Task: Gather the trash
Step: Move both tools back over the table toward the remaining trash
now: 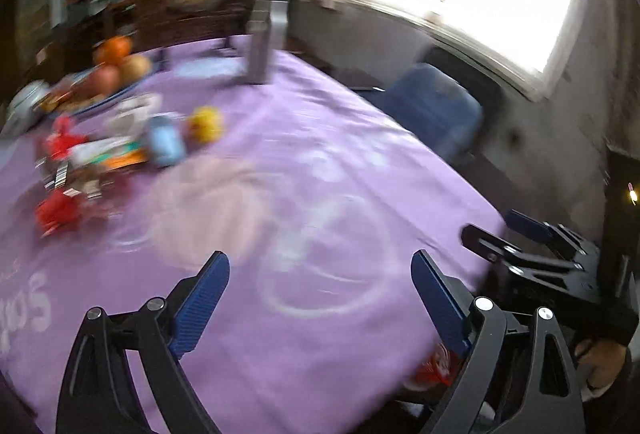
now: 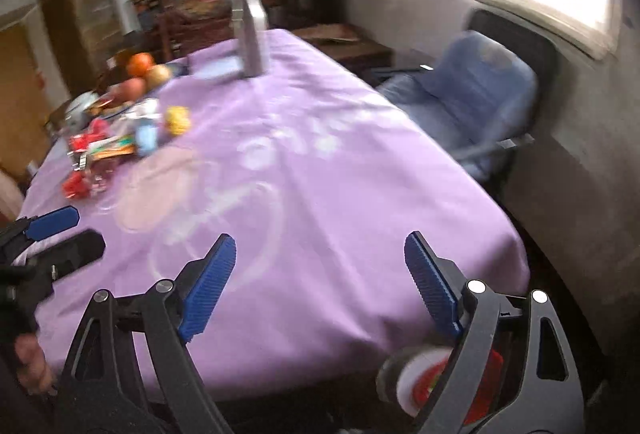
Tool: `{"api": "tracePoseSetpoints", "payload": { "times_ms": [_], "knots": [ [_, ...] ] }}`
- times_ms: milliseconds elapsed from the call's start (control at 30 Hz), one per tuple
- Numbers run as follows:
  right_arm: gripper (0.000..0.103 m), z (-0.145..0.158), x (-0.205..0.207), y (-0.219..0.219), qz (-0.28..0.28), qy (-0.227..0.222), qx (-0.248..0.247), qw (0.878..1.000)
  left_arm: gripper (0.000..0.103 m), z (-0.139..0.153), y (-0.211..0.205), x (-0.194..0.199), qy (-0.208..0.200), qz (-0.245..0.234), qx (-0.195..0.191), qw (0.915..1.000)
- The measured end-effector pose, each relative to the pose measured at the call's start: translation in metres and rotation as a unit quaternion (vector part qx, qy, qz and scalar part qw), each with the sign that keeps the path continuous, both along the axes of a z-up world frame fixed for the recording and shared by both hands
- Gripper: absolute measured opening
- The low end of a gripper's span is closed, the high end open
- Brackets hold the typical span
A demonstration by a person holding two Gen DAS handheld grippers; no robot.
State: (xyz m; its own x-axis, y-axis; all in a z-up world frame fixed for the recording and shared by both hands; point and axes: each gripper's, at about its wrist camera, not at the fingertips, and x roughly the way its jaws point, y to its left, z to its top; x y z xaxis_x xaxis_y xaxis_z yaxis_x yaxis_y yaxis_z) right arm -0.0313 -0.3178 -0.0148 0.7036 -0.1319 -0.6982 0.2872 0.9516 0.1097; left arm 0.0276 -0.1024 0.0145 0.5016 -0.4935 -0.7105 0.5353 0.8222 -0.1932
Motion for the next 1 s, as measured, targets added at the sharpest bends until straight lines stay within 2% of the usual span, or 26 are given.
{"api": "tracePoseSetpoints", "payload": {
  "times_ms": [133,200,333,467,600,667,767,867,1000],
  "knots": [
    [0.084,0.008,0.031,0.037,0.058,-0.003,0.01,0.998,0.091,0.003,0.05,0.036,-0.015,0.067,0.021,0.9974],
    [0.084,0.014,0.051,0.06,0.092,-0.005,0.006,0.996,0.091,0.002,0.073,0.058,-0.009,0.094,0.029,0.9951],
    [0.084,0.021,0.087,0.092,0.141,-0.002,0.001,0.99,0.091,0.005,0.114,0.097,0.008,0.155,0.017,0.9878],
    [0.084,0.029,0.121,0.114,0.173,0.002,0.015,0.985,0.091,0.011,0.152,0.132,-0.009,0.231,0.02,0.9728],
    [0.084,0.024,0.154,0.141,0.216,0.015,0.024,0.976,0.092,-0.007,0.186,0.161,0.016,0.288,0.022,0.9571],
    [0.084,0.017,0.166,0.158,0.238,0.026,0.017,0.971,0.092,-0.019,0.202,0.172,0.043,0.319,0.024,0.9464],
    [0.084,0.004,0.182,0.188,0.287,0.037,0.004,0.957,0.092,-0.027,0.221,0.176,0.069,0.331,-0.004,0.941],
    [0.082,-0.009,0.195,0.221,0.331,0.046,-0.017,0.942,0.092,-0.039,0.229,0.182,0.097,0.347,-0.003,0.9328],
    [0.079,-0.02,0.206,0.248,0.36,0.057,-0.038,0.93,0.092,-0.04,0.231,0.183,0.104,0.346,-0.001,0.9324]
  ]
}}
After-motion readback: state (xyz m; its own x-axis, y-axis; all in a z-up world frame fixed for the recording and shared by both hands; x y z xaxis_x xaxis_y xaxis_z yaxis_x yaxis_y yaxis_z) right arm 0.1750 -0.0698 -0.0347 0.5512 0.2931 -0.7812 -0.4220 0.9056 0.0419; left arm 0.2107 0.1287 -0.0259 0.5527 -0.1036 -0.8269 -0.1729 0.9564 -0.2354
